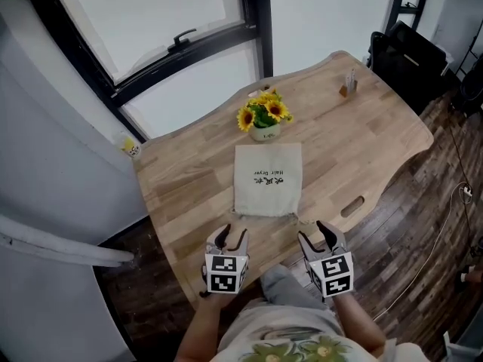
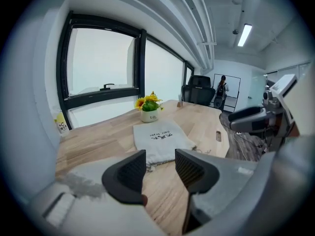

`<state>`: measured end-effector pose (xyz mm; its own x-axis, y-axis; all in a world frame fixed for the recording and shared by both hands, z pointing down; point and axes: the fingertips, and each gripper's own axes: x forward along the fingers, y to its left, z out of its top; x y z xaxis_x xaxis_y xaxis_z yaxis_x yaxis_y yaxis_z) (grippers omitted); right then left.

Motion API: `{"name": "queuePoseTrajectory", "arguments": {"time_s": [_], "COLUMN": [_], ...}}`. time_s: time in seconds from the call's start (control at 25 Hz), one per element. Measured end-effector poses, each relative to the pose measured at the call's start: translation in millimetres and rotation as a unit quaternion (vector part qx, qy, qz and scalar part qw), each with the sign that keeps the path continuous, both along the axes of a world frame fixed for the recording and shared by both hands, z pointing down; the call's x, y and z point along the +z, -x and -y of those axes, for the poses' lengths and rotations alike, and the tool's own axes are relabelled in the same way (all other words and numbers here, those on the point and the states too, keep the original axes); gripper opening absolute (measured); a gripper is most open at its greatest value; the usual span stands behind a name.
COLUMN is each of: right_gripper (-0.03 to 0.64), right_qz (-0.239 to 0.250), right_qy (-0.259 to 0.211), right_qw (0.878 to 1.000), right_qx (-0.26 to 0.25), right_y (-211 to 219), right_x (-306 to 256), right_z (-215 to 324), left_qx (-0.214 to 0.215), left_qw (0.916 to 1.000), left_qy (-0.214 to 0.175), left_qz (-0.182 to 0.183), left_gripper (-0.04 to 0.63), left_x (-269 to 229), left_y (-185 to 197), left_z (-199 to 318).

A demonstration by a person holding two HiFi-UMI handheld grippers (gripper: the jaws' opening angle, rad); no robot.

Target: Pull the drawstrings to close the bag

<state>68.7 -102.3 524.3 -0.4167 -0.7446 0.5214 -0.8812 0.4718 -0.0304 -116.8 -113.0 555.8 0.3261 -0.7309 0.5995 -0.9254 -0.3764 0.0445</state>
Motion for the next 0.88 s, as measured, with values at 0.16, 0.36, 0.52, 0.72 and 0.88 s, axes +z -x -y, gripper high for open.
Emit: {"name": "queuePoseTrajectory", "arguments": {"time_s": [0.16,0.36,0.52,0.72,0.88], "right_gripper": [0.218,0.218,0.218,0.218,0.218], "right_qz": [-0.012,-0.025,-0.023,-0.022,-0.028], "right_qy": [0.032,0.061,0.073,0.091,0.108], "right_qw": [0.999,0.998,0.997,0.996,0.994], "right_qx": [-0.006,-0.008,0.002,0.013,0.006], "right_y": [-1,-1,-4,-5,1], "right_x": [27,53,62,74,88], "right_z": [7,14,23,30,33], "left_qx": [0.015,0.020,0.026,0.028,0.029], "left_qw": [0.9996,0.9982,0.9960,0.9925,0.9880], "left_qy": [0.024,0.057,0.085,0.119,0.152], "left_qz": [0.005,0.003,0.002,0.007,0.007], "left_gripper": [0.181,0.183,0.183,0.181,0.182], "left_x": [21,48,72,99,118], "left_y": [-4,-4,-6,-9,-10], "left_z": [10,22,33,41,45]}}
